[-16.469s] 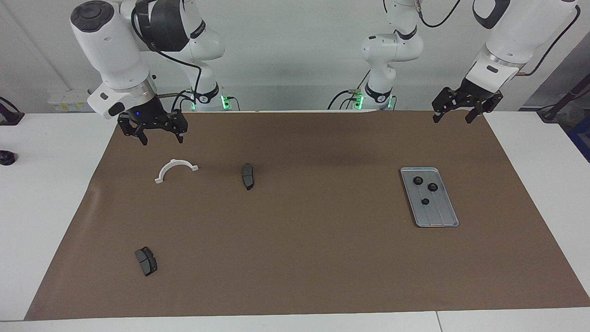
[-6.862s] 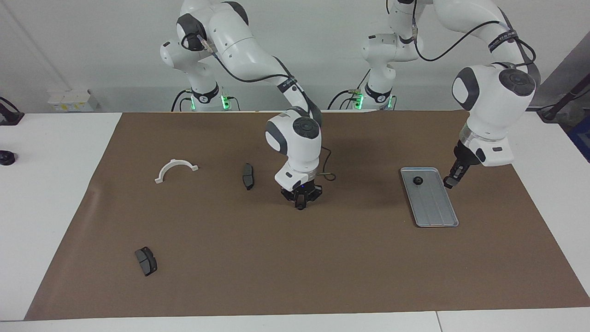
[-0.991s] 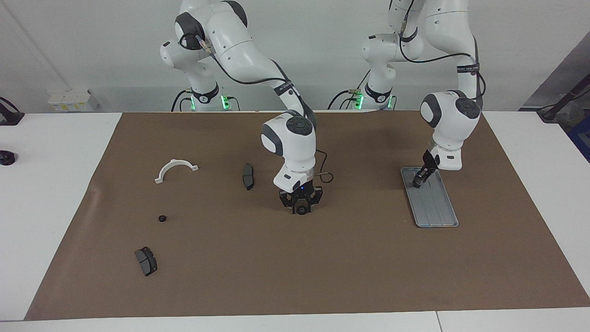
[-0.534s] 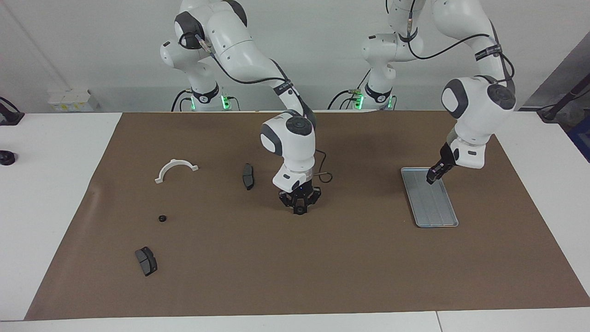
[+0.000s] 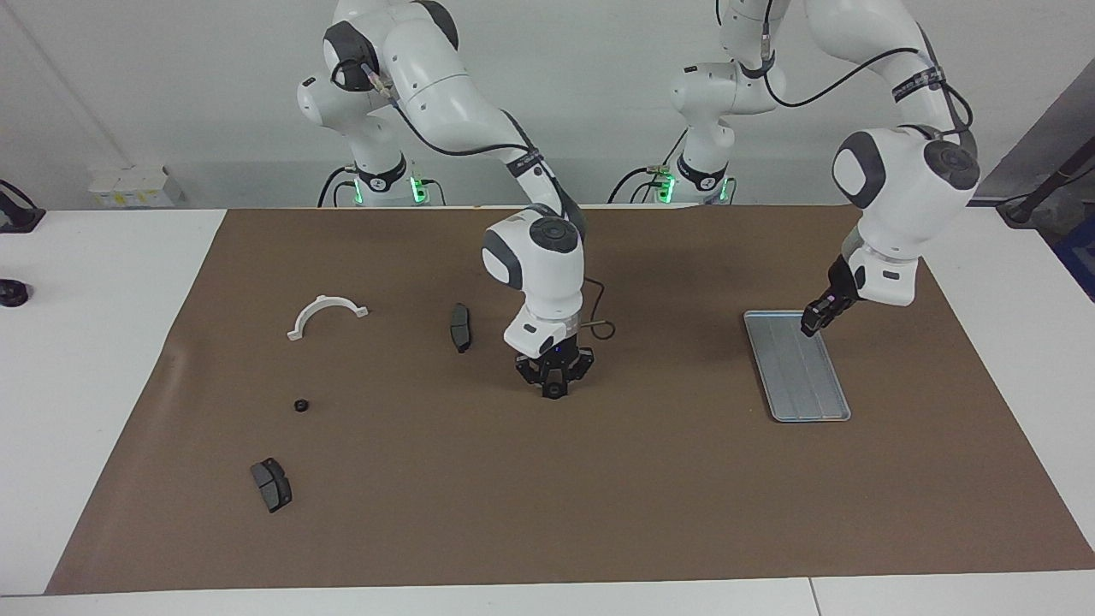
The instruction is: Place bearing gear from tray to pile
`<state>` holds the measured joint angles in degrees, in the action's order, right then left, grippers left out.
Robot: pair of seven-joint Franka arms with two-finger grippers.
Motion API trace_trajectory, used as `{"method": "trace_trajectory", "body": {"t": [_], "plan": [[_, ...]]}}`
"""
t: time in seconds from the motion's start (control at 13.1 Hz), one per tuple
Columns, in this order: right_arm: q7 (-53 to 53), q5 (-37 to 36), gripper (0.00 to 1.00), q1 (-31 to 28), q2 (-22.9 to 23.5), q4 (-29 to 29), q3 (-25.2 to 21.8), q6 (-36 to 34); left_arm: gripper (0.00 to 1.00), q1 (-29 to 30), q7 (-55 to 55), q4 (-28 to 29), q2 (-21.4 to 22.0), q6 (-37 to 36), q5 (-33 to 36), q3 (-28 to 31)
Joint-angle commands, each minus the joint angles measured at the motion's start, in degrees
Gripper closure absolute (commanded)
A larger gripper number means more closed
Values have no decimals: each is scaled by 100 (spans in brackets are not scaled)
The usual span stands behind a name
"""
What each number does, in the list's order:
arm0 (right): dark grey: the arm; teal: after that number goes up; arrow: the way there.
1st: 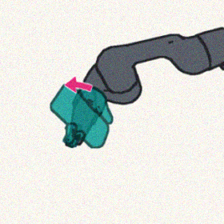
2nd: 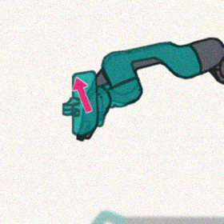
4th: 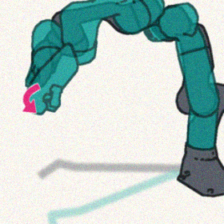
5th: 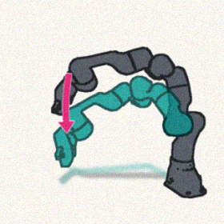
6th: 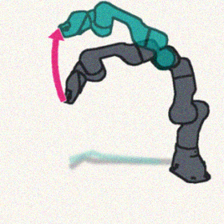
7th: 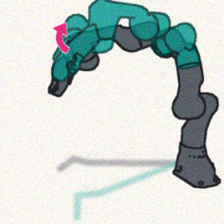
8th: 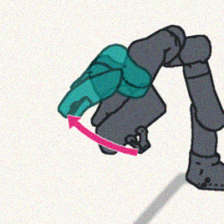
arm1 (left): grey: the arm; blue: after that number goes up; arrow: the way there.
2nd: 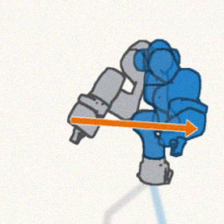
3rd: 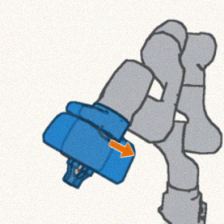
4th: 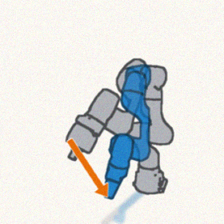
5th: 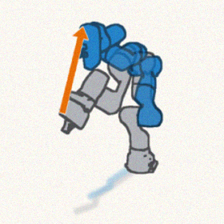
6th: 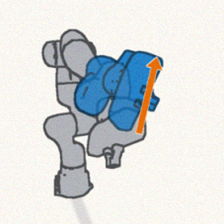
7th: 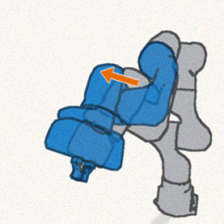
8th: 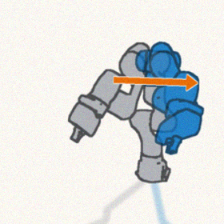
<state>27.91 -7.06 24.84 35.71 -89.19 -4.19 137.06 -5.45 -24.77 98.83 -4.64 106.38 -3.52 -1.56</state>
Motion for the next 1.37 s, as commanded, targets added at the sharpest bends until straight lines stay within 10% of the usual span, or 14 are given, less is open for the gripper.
{"method": "trace_trajectory", "body": {"t": [0.0,0.46,0.76,0.99,1.07,1.22,1.3], "plan": [[-477,-76,96,-513,93,121,102,-118,100,-630,-823,169,-11,459,27,-28],[-1200,-67,96,-1639,243,332,111,-30,100,-2125,-2760,944,-510,3078,-455,-37],[-1226,-76,93,-1921,278,368,111,5,100,-2785,-3367,734,-1608,4152,-562,-20],[-1165,-76,36,-1930,287,368,111,5,100,-3005,-3376,707,-2119,4768,-571,-28],[-1156,-76,31,-1921,278,368,111,5,96,-2989,-3350,725,-2224,4900,-562,-28],[-1156,-76,29,-1886,278,368,111,5,66,-2953,-3324,795,-2304,5051,-562,-29],[-1147,-76,29,-1851,278,385,120,5,25,-2936,-3323,787,-2304,5025,-562,-28]]}}
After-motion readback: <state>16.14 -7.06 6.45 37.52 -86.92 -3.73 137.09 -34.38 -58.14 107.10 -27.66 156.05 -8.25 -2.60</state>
